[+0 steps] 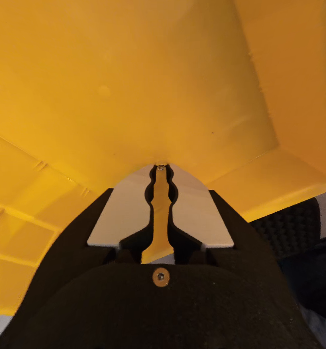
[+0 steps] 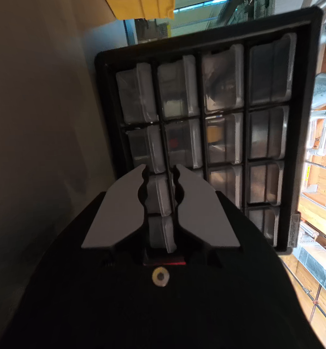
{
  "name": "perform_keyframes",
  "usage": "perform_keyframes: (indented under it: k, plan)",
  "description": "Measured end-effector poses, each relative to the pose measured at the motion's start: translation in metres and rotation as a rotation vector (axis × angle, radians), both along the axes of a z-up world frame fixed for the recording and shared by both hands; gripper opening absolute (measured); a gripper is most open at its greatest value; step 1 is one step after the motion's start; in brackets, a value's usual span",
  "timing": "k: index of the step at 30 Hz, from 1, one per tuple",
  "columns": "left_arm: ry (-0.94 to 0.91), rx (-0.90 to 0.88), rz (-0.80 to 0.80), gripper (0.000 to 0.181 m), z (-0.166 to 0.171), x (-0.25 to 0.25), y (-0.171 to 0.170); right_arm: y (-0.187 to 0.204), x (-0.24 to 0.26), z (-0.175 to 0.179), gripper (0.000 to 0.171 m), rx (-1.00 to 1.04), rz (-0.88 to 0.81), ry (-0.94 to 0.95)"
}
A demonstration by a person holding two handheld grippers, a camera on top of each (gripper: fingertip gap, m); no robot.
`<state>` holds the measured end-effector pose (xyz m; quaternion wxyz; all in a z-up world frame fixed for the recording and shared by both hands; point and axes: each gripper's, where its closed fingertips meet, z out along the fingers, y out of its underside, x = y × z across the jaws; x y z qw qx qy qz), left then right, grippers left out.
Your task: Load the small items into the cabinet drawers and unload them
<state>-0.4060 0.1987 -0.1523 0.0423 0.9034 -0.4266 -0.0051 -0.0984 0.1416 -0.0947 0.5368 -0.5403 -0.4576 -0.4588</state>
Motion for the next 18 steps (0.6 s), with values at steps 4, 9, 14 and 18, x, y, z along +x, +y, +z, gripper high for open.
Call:
perform_keyframes:
  k: [4, 9, 14, 18]
  plan:
    - [0.031, 0.022, 0.006, 0.010, 0.000, -0.005, 0.004, 0.005, -0.007, -0.006, 0.025, -0.006, 0.004, -0.036]
    - [-0.021, 0.029, 0.036, 0.011, 0.007, -0.007, 0.006, 0.004, -0.006, -0.004, 0.026, -0.004, 0.003, -0.021]
    - [-0.049, 0.042, 0.057, 0.034, 0.011, -0.008, 0.009, 0.006, -0.001, -0.004, 0.025, -0.013, -0.010, 0.002]
    - [-0.015, 0.049, 0.043, 0.033, 0.005, -0.009, 0.012, 0.006, -0.002, -0.005, 0.025, -0.019, -0.006, 0.000]
